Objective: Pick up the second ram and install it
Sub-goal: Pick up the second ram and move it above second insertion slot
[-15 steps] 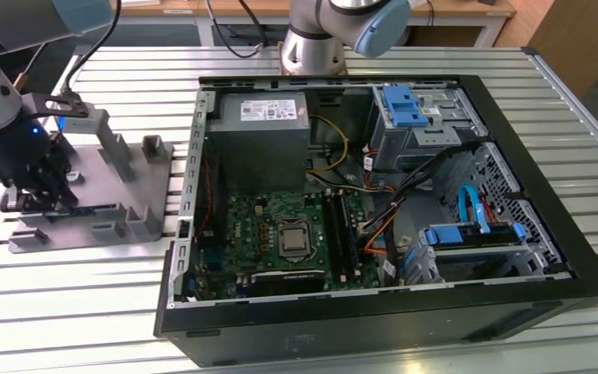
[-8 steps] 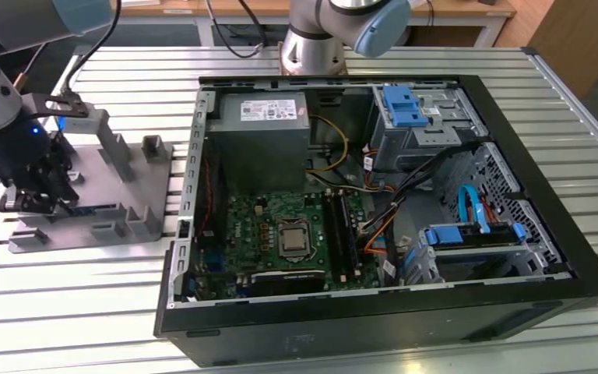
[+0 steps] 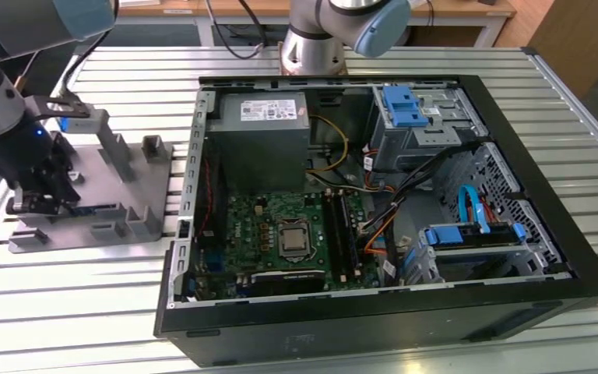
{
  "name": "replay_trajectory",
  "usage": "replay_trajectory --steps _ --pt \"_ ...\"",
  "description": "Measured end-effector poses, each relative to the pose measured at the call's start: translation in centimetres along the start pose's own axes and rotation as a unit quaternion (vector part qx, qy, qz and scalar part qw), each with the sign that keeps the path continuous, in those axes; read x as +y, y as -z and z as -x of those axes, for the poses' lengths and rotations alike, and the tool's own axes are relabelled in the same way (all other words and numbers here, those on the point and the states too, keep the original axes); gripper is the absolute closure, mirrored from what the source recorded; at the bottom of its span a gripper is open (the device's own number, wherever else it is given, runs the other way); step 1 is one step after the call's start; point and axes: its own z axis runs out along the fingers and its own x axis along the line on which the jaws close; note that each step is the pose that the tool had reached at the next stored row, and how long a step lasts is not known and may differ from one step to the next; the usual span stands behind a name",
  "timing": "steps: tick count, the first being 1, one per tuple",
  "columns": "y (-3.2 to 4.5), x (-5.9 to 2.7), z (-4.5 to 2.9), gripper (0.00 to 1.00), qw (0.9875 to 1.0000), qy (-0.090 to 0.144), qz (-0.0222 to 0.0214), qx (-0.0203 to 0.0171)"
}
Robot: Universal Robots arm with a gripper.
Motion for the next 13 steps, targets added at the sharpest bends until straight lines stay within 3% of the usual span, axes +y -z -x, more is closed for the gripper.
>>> replay_trajectory --steps 9,13 --pt "-1.56 -0.03 -0.04 0.64 0.9999 0.015 0.0003 0.0002" --pt "-1.65 -0.03 -0.04 0.64 0.9999 0.015 0.0003 0.0001"
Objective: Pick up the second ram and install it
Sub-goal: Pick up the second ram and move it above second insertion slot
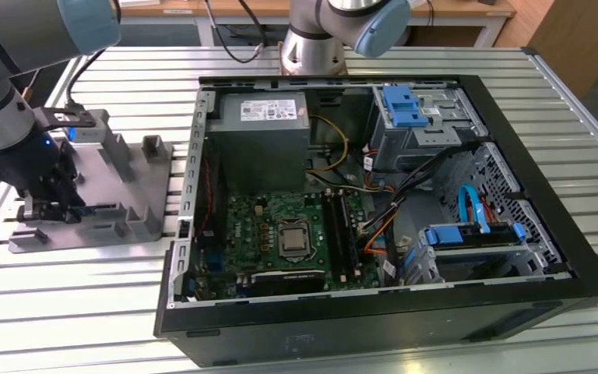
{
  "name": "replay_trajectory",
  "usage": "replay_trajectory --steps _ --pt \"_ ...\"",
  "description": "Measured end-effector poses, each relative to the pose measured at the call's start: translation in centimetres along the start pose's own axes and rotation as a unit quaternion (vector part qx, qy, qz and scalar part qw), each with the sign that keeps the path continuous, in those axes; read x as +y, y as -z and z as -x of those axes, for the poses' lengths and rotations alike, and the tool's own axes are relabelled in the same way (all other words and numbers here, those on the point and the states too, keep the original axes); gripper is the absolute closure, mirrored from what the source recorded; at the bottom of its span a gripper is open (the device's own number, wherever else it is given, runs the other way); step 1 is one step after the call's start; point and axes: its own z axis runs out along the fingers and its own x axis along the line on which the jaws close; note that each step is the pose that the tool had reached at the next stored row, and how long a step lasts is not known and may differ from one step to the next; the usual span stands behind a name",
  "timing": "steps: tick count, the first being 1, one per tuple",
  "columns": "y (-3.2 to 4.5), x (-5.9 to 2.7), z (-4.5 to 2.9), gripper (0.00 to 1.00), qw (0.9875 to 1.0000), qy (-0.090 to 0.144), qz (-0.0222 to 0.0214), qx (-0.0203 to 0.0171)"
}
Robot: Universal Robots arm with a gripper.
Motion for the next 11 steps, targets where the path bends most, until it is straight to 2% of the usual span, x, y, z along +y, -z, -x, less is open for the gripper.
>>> replay_trajectory --steps 5,6,7,9,11 --pt "-0.01 0.0 0.0 0.64 1.0 0.0 0.0 0.0" --pt "-0.01 0.0 0.0 0.72 1.0 0.0 -0.0001 0.0" --pt "-0.01 0.0 0.0 0.72 1.0 0.0 0.0 0.0" --pt "-0.01 0.0 0.0 0.84 1.0 0.0 0.0 0.0" --pt "-0.02 0.0 0.0 0.86 1.0 0.0 -0.0001 0.0"
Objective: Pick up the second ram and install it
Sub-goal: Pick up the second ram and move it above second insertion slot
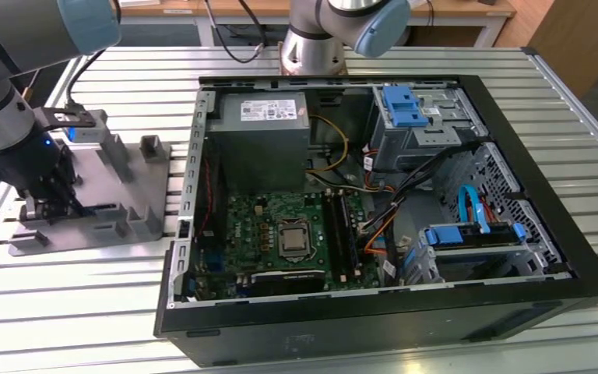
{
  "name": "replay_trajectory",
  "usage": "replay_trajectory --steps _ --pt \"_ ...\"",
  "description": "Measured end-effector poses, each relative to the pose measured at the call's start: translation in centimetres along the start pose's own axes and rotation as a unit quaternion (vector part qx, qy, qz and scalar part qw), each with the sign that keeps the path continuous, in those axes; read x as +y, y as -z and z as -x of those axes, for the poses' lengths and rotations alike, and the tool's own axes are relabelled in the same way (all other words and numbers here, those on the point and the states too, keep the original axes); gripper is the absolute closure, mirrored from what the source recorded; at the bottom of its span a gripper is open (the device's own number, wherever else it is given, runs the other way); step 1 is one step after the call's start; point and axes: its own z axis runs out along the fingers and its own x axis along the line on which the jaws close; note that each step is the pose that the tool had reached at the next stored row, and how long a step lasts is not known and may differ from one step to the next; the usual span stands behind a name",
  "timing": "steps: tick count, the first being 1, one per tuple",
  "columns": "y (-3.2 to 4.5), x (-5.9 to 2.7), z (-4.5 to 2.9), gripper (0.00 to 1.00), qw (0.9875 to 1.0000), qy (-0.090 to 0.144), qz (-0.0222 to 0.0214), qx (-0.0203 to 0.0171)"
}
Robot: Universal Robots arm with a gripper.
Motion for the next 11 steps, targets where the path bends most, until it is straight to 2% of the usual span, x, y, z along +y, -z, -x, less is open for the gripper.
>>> replay_trajectory --steps 11 --pt "-0.01 0.0 0.0 0.86 1.0 0.0 0.0 0.0"
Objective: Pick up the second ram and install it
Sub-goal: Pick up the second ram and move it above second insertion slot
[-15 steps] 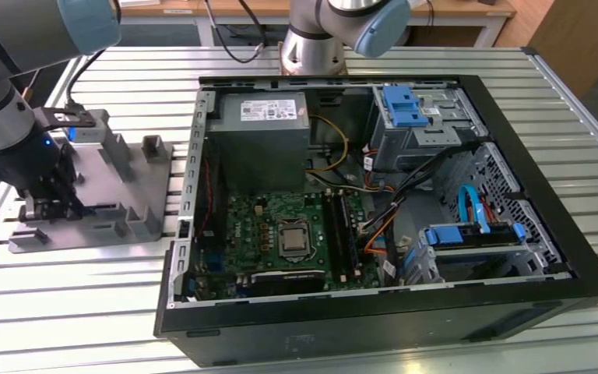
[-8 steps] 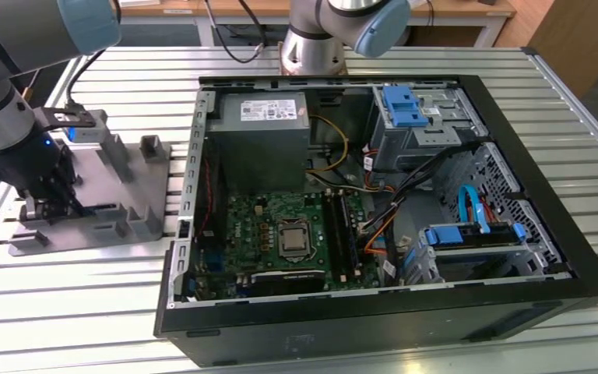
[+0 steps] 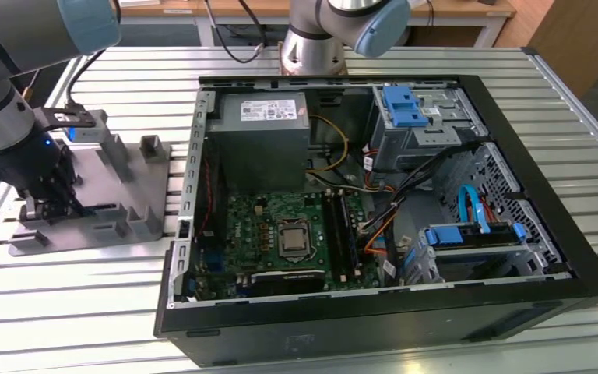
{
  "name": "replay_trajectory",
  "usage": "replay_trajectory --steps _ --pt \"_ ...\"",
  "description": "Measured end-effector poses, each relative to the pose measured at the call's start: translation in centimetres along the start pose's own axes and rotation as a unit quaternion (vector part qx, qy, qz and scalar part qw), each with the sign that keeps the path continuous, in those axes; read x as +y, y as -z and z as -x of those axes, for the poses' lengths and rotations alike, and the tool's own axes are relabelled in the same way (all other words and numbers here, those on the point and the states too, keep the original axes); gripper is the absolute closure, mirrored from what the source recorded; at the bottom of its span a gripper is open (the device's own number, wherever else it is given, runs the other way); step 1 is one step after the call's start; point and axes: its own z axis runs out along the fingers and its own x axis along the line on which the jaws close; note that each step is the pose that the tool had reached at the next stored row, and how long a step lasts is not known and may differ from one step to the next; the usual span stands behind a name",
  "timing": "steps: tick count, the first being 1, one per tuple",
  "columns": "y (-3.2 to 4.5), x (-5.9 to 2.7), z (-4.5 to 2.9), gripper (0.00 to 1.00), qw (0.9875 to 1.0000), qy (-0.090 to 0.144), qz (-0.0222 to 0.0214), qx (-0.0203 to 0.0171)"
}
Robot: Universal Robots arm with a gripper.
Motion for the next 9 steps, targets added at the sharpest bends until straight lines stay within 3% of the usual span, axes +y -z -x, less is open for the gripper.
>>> replay_trajectory --steps 5,9 --pt "0.08 0.0 0.0 0.86 1.0 0.0 -0.0001 0.0" --pt "1.02 0.01 0.02 0.86 1.0 0.0 -0.0001 -0.0003"
